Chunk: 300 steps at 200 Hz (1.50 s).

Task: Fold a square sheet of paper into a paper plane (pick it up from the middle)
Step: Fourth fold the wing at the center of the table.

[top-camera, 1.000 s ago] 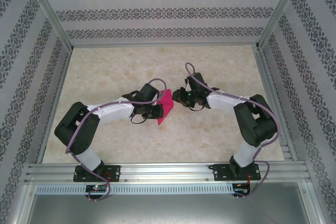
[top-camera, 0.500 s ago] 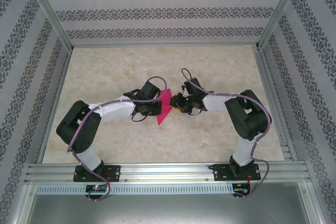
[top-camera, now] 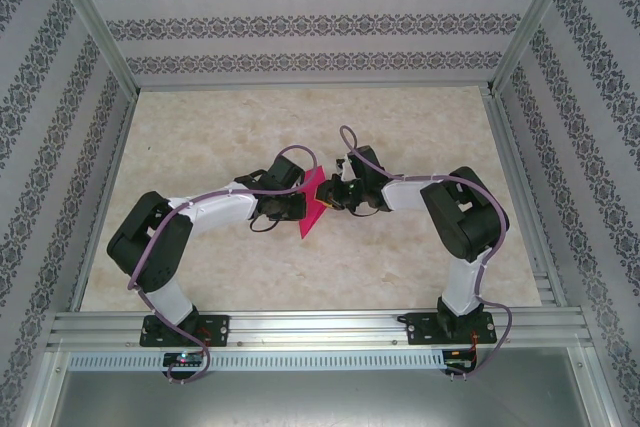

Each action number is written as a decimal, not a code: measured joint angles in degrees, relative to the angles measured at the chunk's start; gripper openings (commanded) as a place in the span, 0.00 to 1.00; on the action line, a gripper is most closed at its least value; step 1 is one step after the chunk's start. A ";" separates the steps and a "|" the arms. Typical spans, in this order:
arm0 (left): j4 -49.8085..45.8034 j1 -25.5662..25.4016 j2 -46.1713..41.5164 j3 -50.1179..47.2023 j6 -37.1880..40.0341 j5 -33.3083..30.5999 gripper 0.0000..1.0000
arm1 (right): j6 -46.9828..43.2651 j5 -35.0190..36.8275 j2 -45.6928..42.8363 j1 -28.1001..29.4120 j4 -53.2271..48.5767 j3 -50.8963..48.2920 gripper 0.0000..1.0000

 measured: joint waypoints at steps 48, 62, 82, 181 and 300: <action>-0.55 0.17 -2.43 -0.04 0.33 0.07 0.41 | 1.07 3.82 -4.44 -0.02 -0.13 -4.04 0.01; -0.55 0.37 -4.33 -0.15 0.94 0.17 0.49 | 1.49 6.23 -8.00 0.00 -1.36 -5.25 0.00; -0.15 0.37 -7.74 -0.63 2.10 0.61 0.60 | 2.56 10.67 -13.79 0.57 -3.45 -6.03 0.00; 10.86 0.33 -15.13 -6.71 14.95 6.36 0.68 | 12.68 27.34 -23.10 5.90 -16.61 -4.37 0.01; 31.74 -4.44 -4.22 -16.33 29.20 4.94 0.57 | 26.38 25.99 -17.31 5.07 -12.57 -5.49 0.02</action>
